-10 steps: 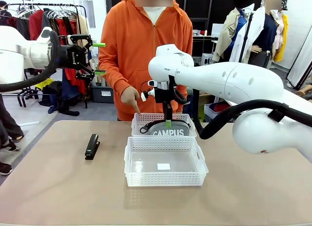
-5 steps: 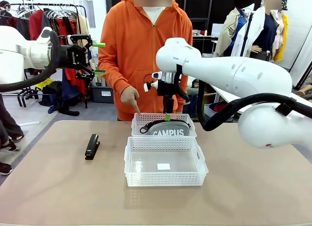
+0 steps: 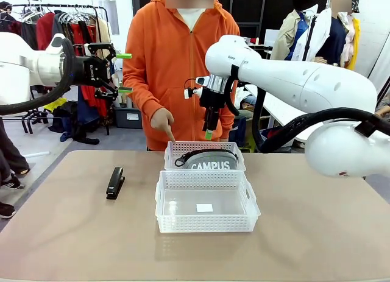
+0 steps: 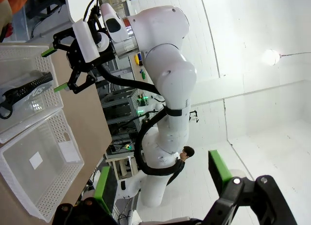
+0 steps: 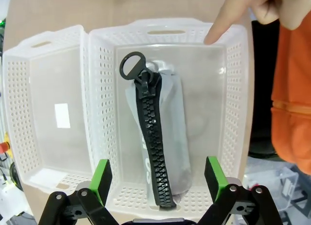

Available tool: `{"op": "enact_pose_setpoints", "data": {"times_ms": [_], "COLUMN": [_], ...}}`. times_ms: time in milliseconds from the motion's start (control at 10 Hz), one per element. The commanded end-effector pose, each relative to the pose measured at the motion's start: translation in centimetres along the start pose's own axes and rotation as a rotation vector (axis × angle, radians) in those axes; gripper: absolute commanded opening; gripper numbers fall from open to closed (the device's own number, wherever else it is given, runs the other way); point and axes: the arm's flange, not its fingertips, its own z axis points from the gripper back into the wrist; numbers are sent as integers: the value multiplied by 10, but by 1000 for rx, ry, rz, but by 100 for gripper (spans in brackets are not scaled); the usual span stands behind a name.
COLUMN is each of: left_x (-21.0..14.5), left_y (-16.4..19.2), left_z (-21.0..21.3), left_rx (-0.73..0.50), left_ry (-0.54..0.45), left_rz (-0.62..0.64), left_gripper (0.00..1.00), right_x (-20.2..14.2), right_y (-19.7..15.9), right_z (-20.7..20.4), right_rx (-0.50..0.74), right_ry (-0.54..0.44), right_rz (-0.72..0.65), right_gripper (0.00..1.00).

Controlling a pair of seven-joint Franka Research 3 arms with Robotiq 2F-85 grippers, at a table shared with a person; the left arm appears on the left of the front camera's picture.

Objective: Distribute items into two baskets.
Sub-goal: Place the picked Pencil pouch into the Organizing basket as instructed by the person, then pick up the Stapler that the person points to.

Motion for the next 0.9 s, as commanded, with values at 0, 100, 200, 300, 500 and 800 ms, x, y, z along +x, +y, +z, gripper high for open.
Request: {"op": "enact_pose_setpoints", "data": {"times_ms": [0, 100, 200, 300, 500, 800], "left_x": [0, 0, 0, 0, 0, 0], "left_y": [-1, -1, -1, -1, -1, -1], "left_z": [2, 2, 2, 2, 2, 2], "left_rx": [-2, -2, -2, -2, -2, -2], "left_ry": [-2, -2, -2, -2, -2, -2], "left_rz": [-2, -2, -2, -2, -2, -2], "left_gripper": [100, 100, 100, 100, 100, 100], "right_x": [-2, -2, -2, -2, -2, -6], "right_y": [0, 0, 0, 0, 0, 24], "right_z": [-2, -2, -2, -2, -2, 25], "right_rx": [8, 8, 8, 8, 8, 66], "right_ry": [7, 7, 7, 7, 7, -23], "right_rz": [-3, -3, -3, -3, -3, -132], "right_gripper": [100, 100, 100, 100, 100, 100]}}
